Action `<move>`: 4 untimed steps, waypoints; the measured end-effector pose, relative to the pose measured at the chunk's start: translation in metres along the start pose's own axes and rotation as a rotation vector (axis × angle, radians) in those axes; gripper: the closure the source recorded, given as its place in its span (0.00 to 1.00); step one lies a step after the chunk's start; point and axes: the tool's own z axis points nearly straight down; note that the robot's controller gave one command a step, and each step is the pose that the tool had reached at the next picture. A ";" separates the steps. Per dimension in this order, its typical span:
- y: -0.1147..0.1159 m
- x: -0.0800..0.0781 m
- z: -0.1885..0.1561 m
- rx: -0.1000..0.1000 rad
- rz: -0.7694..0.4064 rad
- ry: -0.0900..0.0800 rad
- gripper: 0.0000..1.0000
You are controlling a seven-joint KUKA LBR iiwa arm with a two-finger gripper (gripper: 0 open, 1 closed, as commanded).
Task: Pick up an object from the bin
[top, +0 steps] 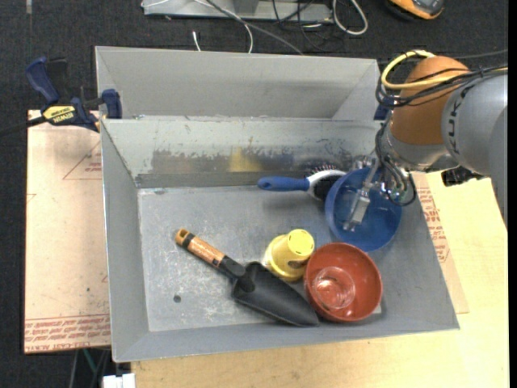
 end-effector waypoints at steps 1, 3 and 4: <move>0.029 0.012 0.004 0.003 -0.763 -0.060 1.00; 0.030 0.013 -0.005 0.000 -0.763 -0.059 1.00; 0.031 0.014 -0.024 -0.001 -0.763 -0.058 1.00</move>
Offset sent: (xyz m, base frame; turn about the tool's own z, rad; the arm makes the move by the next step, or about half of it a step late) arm 0.0000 0.0000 0.0000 0.0000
